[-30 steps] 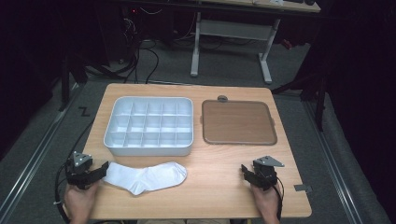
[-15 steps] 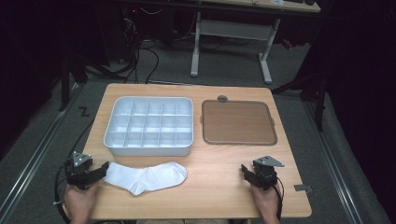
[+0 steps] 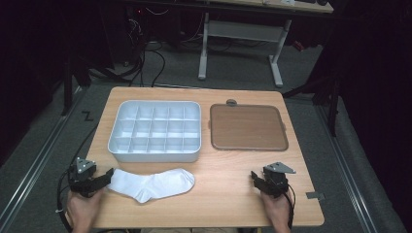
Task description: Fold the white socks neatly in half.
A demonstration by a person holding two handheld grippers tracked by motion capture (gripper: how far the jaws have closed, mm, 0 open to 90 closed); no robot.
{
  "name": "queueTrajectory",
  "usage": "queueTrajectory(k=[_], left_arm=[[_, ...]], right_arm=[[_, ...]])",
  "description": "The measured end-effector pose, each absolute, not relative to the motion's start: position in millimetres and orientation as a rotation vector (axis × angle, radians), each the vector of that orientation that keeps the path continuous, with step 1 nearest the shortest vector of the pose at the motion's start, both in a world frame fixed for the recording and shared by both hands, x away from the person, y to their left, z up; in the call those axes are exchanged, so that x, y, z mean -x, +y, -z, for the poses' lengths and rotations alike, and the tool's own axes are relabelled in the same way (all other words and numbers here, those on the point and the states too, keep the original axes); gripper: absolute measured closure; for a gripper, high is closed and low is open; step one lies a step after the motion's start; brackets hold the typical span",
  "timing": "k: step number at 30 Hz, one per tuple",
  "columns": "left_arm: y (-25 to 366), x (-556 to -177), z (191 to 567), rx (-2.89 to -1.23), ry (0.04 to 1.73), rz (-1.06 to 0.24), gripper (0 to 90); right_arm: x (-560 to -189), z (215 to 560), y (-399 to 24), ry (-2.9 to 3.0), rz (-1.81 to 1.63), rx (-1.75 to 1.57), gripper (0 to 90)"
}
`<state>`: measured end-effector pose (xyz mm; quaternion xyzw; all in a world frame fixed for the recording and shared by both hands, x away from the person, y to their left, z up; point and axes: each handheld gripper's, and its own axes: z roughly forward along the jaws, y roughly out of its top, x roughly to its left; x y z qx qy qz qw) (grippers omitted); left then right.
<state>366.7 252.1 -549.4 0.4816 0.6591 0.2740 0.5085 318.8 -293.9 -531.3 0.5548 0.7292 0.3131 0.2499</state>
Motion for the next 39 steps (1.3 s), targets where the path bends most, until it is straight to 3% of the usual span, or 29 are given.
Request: queueTrajectory(k=[39], left_arm=[[264.7, -355.8, 533.4, -1.058, 1.567, -0.511, 32.5]], right_arm=[[-314.5, 528.2, -288.0, 1.962, -0.869, -1.526, 57.3]])
